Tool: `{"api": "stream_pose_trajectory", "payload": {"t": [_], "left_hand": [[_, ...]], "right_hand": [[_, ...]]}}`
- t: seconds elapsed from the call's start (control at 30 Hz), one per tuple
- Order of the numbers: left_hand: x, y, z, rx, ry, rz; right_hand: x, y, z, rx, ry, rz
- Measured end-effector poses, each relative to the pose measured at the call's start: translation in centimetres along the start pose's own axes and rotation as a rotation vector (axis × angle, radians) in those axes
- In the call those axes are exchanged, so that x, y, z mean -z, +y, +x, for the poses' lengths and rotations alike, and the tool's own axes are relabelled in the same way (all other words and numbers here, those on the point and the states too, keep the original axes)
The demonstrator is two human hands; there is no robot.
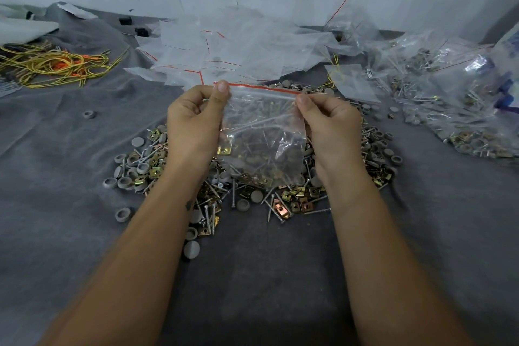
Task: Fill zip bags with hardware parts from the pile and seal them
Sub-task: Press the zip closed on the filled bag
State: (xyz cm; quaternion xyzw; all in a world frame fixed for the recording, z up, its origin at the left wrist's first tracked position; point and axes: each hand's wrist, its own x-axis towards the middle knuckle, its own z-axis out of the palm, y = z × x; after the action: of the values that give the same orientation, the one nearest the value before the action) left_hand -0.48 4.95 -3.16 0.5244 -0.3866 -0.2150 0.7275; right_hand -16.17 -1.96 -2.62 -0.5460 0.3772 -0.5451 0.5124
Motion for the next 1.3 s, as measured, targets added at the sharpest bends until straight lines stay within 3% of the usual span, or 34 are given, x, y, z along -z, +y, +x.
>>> {"api": "stream_pose_trajectory", "payload": {"t": [0.17, 0.37, 1.07, 1.3], "left_hand": [[0.1, 0.0, -0.2, 0.042, -0.120, 0.059], [0.3, 0.2, -0.3, 0.019, -0.132, 0.019], [0.0, 0.4, -0.7, 0.035, -0.194, 0.029], [0.0, 0.5, -0.6, 0.055, -0.248, 0.002]], "right_hand": [[-0.1, 0.0, 0.0, 0.016, 0.002, 0.009], [-0.2, -0.5, -0.2, -0.034, -0.134, 0.141], [-0.3, -0.9, -0.5, -0.056, -0.188, 0.133], [0.1, -1.0, -0.3, -0.103, -0.291, 0.202]]}}
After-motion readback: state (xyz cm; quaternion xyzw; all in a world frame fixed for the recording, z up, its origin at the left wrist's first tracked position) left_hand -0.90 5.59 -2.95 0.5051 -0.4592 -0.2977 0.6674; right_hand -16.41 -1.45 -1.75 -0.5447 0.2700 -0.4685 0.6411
